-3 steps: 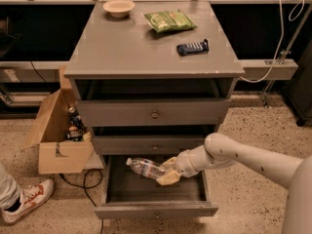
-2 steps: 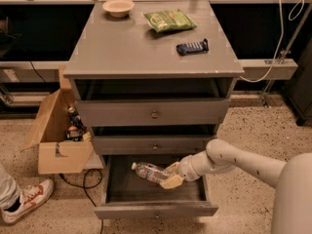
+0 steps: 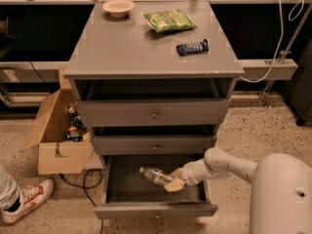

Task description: Place water bottle into bottom drawer

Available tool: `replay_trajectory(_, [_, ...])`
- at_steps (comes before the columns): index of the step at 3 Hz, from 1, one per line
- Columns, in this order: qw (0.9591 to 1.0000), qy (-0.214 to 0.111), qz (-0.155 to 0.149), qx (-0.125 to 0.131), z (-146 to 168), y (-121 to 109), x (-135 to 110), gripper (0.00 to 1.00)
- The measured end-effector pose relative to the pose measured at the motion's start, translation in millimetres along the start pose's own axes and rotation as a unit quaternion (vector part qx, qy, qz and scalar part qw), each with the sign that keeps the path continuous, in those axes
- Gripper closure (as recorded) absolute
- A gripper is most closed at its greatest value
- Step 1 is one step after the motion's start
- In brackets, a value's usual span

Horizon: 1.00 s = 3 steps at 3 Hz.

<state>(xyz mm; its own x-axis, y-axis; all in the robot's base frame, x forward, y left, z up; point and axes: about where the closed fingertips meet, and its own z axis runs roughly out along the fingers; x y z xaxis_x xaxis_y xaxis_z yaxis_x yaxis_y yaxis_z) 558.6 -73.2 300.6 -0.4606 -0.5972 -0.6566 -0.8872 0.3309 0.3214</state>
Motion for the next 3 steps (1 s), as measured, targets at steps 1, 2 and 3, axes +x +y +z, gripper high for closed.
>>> replay_trajectory(1, [0.9983, 0.007, 0.028, 0.051, 17.8, -35.5, 26.0, 1.0])
replay_trajectory(2, [0.9961, 0.008, 0.039, 0.078, 28.8, -52.6, 37.4, 1.0])
replay_trajectory(3, [0.9948, 0.006, 0.052, 0.087, 47.0, -66.9, 47.7, 0.73])
